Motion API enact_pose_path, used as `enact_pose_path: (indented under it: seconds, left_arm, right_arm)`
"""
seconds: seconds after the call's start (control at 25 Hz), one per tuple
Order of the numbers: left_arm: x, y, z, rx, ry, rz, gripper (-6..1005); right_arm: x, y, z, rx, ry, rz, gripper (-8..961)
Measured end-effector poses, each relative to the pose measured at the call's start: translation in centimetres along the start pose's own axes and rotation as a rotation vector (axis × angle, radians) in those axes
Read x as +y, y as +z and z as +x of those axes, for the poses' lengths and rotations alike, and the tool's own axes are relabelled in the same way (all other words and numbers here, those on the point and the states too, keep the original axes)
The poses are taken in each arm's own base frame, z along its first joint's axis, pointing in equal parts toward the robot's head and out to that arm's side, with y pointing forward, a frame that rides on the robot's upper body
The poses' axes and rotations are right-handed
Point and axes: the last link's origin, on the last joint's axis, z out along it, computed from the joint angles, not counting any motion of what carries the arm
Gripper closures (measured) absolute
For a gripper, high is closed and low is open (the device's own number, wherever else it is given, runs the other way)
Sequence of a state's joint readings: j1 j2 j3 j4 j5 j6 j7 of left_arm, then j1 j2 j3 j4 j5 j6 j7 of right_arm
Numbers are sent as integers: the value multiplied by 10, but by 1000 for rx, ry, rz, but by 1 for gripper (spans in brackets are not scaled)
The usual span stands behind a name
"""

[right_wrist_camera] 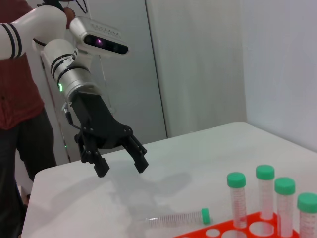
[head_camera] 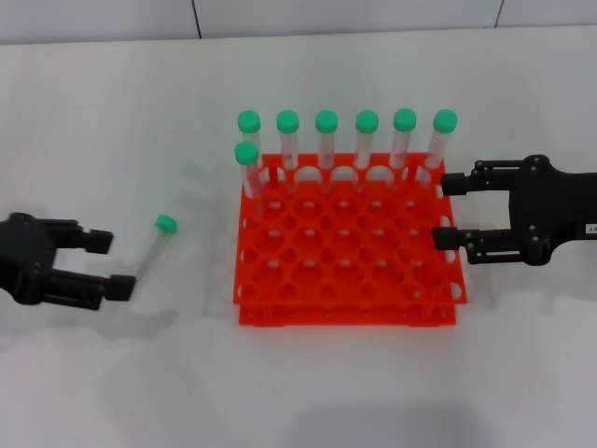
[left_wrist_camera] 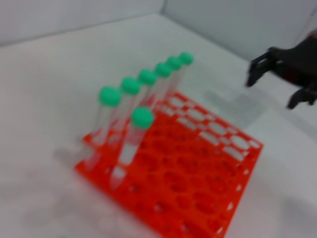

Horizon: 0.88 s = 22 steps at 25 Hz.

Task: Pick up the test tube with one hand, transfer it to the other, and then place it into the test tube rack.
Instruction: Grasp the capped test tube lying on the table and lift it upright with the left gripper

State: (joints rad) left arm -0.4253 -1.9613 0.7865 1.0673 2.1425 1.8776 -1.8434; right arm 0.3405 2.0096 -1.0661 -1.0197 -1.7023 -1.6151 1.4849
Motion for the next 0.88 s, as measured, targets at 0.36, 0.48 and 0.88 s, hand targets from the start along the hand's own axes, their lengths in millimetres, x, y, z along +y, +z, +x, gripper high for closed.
enact_pose_path:
  seconds: [0.36,0.48,0.88]
  left_arm:
    - [-26,-14,8,-105,-186,159,116]
    - [-32,-14,12,-156,-202,195,116]
    - [-42,5,27,-363,-200,253,118]
  right_arm:
    - [-2,1,-5,-29,-2,7,259]
    - [-2,2,-6,-40,-1,6,259]
    - [-2,4,-8,-53,-1,5,260]
